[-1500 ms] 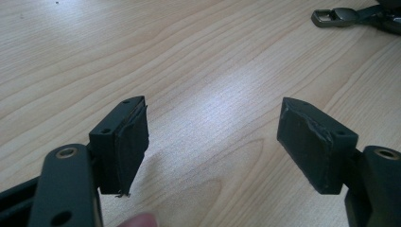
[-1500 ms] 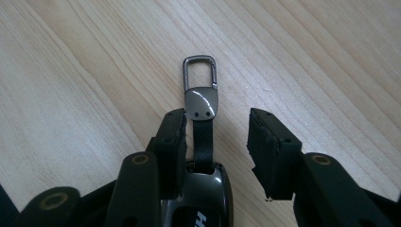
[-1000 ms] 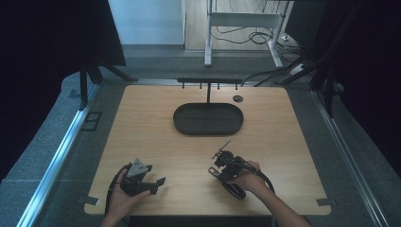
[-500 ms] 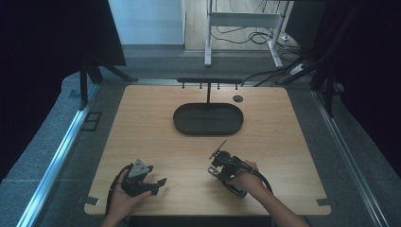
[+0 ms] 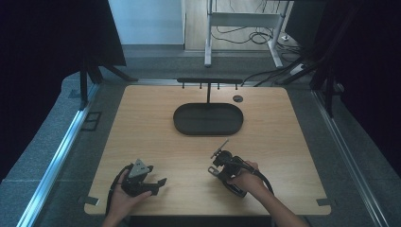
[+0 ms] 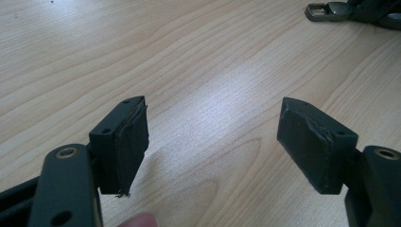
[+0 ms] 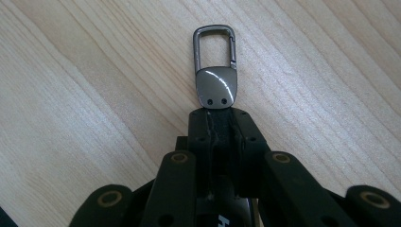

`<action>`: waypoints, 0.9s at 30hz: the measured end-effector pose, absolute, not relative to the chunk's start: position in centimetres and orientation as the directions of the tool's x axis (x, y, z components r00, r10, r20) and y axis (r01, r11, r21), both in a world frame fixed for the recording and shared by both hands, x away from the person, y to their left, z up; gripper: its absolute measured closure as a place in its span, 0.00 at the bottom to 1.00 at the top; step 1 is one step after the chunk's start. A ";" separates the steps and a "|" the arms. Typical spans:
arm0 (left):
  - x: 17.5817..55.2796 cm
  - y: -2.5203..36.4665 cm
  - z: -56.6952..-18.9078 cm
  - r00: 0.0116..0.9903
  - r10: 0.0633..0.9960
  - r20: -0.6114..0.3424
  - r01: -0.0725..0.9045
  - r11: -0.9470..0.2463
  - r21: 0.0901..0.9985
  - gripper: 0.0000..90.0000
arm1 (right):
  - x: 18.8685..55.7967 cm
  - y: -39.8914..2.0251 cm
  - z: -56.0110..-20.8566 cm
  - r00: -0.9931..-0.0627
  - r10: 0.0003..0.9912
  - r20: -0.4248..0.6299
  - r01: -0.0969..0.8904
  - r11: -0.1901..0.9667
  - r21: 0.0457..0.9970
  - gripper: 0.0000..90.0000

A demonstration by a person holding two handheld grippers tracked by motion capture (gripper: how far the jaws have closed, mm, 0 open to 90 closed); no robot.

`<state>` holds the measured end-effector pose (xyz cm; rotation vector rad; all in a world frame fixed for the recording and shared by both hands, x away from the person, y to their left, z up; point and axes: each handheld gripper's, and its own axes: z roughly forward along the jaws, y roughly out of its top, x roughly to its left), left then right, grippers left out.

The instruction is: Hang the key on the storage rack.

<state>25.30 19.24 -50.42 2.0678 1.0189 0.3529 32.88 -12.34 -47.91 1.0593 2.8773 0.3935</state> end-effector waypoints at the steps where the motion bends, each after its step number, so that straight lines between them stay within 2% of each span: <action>1: 25.3 19.3 -50.4 0.638 0.765 -0.089 0.545 -0.367 0.754 0.29 | 32.9 -12.4 -47.9 -0.762 0.646 0.040 0.633 0.731 0.257 0.89; 15: 25.3 19.5 -50.3 0.634 0.768 -0.088 0.543 -0.362 0.758 0.29 | 32.8 -13.3 -47.9 -0.759 0.646 0.077 0.638 0.716 0.285 0.90; 27: 25.4 19.7 -50.4 0.630 0.771 -0.090 0.549 -0.360 0.755 0.29 | 31.9 -15.0 -45.6 -0.741 0.662 0.112 0.646 0.659 0.385 0.90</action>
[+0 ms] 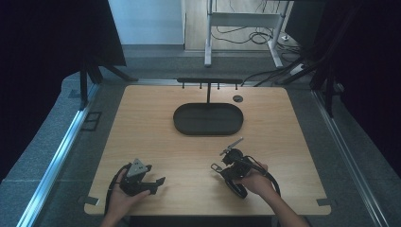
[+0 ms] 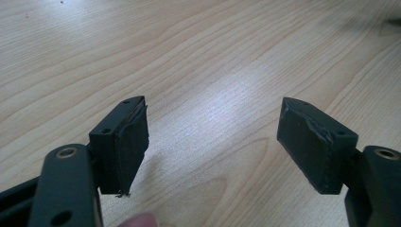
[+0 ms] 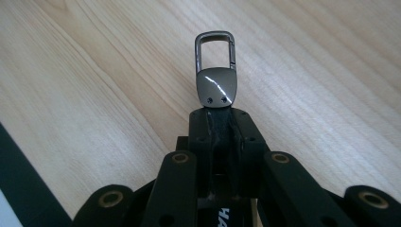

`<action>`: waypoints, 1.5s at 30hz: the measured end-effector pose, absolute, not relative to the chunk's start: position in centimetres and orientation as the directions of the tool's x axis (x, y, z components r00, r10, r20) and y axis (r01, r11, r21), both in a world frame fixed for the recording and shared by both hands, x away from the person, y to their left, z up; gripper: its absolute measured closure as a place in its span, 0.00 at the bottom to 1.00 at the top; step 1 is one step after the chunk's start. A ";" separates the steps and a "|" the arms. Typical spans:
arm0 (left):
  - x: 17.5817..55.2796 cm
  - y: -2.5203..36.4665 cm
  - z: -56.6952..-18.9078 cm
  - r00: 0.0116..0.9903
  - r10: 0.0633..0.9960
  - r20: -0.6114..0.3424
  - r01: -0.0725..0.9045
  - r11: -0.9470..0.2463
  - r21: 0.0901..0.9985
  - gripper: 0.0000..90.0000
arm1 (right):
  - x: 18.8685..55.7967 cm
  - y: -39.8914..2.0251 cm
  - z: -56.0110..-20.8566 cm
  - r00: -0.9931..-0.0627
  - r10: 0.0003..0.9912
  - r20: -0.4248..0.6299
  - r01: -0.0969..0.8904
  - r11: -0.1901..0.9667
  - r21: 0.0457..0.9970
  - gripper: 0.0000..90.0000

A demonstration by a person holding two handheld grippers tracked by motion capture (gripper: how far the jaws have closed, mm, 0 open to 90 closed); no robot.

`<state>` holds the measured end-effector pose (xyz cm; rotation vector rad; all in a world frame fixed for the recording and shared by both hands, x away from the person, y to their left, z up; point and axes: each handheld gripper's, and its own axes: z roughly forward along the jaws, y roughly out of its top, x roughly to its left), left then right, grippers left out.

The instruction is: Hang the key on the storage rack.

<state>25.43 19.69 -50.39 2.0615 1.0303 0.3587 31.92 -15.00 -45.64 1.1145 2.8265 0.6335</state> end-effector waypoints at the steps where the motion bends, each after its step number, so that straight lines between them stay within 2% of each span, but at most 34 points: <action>1: 25.4 19.7 -50.4 0.630 0.772 -0.090 0.549 -0.360 0.754 0.29 | 31.8 -15.2 -45.4 -0.740 0.663 0.112 0.645 0.653 0.397 0.90; 8: 25.4 19.8 -50.4 0.626 0.774 -0.090 0.550 -0.358 0.755 0.29 | 31.4 -16.5 -43.5 -0.731 0.668 0.138 0.643 0.608 0.465 0.90; 17: 25.5 19.5 -50.7 0.627 0.775 -0.085 0.554 -0.367 0.747 0.29 | 30.8 -18.0 -40.6 -0.727 0.670 0.149 0.601 0.517 0.610 0.90; 45: 25.6 19.5 -50.9 0.626 0.775 -0.087 0.559 -0.368 0.743 0.29 | 30.8 -20.5 -38.2 -0.696 0.704 0.141 0.549 0.394 0.737 0.90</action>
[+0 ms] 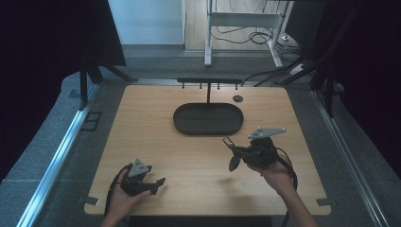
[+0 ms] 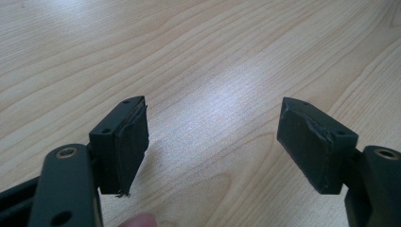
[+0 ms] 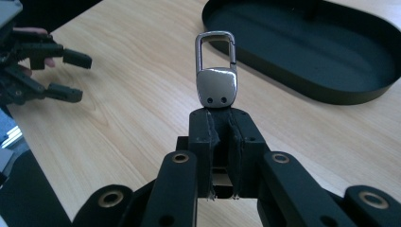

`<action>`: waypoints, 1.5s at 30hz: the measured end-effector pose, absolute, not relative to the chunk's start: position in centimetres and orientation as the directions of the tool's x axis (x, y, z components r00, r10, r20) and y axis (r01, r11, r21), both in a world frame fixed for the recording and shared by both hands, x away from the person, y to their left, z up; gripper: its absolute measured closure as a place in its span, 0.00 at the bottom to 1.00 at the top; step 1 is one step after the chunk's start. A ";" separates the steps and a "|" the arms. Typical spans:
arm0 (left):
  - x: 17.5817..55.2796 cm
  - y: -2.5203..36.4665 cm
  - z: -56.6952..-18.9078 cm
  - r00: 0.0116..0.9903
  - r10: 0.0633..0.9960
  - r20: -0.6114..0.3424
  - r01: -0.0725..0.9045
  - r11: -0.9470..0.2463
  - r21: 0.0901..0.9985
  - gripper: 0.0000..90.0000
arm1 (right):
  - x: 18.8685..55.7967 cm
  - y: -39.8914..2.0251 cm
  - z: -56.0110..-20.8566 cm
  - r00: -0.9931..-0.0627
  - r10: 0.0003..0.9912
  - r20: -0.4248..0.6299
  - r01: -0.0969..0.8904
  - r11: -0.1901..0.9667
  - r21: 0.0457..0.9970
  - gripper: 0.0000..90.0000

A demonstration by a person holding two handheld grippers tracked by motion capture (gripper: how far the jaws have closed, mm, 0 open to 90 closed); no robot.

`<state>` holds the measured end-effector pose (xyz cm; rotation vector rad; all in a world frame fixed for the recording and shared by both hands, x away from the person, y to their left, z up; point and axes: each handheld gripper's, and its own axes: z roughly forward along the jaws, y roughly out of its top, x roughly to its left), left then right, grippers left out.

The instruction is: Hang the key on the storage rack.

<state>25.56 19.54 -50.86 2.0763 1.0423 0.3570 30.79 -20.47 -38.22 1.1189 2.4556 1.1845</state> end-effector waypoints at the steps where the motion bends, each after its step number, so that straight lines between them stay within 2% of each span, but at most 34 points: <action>1: 25.6 19.5 -50.9 0.626 0.775 -0.086 0.559 -0.369 0.743 0.29 | 30.8 -20.6 -38.1 -0.694 0.706 0.140 0.546 0.390 0.741 0.90; 17: 25.6 19.6 -50.8 0.624 0.776 -0.088 0.561 -0.366 0.743 0.29 | 31.0 -22.0 -36.8 -0.664 0.736 0.134 0.529 0.335 0.780 0.90; 45: 25.6 19.6 -50.9 0.625 0.776 -0.086 0.560 -0.369 0.742 0.29 | 32.7 -23.0 -36.5 -0.617 0.774 0.139 0.535 0.284 0.796 0.90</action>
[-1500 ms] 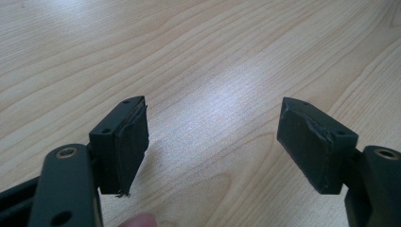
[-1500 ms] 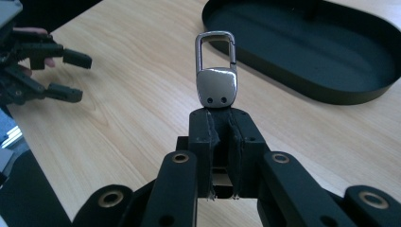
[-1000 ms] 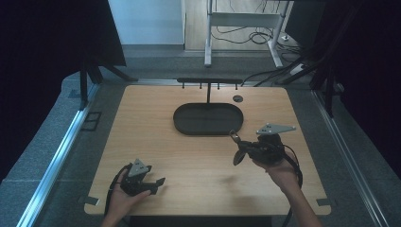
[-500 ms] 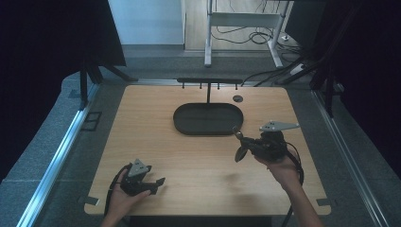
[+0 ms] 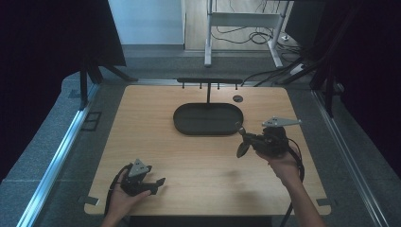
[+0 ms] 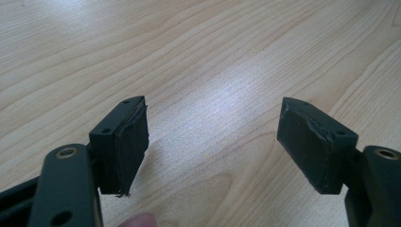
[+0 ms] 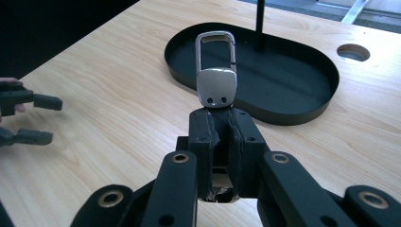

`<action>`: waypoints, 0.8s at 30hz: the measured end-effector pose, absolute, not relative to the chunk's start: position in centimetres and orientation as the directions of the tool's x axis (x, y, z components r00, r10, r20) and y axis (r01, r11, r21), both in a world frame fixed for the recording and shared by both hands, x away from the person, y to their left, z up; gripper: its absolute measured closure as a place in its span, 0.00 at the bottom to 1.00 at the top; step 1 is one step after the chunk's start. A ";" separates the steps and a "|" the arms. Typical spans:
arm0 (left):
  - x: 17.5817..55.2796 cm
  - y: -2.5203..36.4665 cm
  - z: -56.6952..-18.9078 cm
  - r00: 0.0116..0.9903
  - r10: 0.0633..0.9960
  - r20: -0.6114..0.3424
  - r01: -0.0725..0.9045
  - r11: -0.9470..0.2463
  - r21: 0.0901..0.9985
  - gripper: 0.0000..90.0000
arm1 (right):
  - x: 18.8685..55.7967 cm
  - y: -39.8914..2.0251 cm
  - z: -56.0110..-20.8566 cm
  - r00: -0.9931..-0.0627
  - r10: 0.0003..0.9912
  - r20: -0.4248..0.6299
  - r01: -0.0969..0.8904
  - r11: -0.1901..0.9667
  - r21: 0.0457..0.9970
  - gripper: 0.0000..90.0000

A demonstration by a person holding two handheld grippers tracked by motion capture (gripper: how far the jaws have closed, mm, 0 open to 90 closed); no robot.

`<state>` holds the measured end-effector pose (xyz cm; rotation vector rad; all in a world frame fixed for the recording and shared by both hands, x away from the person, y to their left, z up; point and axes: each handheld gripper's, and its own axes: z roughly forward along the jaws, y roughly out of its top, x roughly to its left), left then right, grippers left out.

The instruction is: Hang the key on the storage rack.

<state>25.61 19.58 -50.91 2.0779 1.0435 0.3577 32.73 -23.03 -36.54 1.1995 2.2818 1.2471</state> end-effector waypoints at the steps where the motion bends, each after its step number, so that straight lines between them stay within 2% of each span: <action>1: 25.6 19.6 -50.9 0.625 0.776 -0.086 0.560 -0.369 0.742 0.29 | 32.7 -23.0 -36.5 -0.617 0.774 0.139 0.535 0.284 0.796 0.90; 24: 25.7 19.8 -50.9 0.624 0.777 -0.085 0.562 -0.371 0.739 0.29 | 36.8 -22.7 -36.5 -0.553 0.821 0.143 0.542 0.224 0.810 0.90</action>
